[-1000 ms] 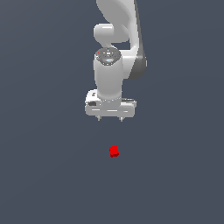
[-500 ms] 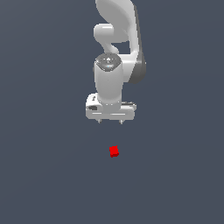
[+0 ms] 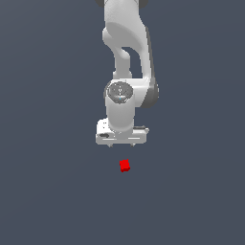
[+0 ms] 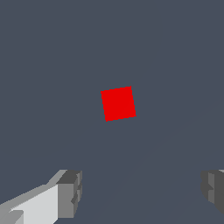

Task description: Pick up the red cube and move it to a goal position.

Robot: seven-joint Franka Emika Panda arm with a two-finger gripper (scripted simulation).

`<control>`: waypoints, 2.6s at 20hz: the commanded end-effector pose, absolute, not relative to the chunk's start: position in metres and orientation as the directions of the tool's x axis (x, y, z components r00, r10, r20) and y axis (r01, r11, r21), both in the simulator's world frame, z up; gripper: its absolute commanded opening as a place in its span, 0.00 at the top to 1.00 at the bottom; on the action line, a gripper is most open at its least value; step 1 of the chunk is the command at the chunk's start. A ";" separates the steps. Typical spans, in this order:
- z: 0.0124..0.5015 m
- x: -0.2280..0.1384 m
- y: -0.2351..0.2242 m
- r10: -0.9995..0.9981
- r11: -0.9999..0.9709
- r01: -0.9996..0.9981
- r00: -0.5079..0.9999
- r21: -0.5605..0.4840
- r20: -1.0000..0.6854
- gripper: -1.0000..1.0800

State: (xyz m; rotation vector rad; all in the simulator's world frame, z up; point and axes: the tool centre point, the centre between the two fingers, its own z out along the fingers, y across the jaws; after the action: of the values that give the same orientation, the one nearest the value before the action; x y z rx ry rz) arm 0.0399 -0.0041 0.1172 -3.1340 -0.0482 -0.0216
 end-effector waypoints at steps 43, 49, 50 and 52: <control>0.035 0.090 0.013 0.196 -0.981 0.196 0.981 0.000 0.000 1.00; 0.064 0.077 0.021 0.196 -0.981 0.196 0.981 0.000 0.000 1.00; 0.071 0.074 0.023 0.196 -0.981 0.196 0.981 0.000 0.000 1.00; 0.085 0.067 0.026 0.196 -0.981 0.196 0.981 0.000 0.000 1.00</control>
State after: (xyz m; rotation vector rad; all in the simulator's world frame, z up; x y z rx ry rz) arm 0.0719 0.0233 0.0736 -3.1265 -0.3092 0.0033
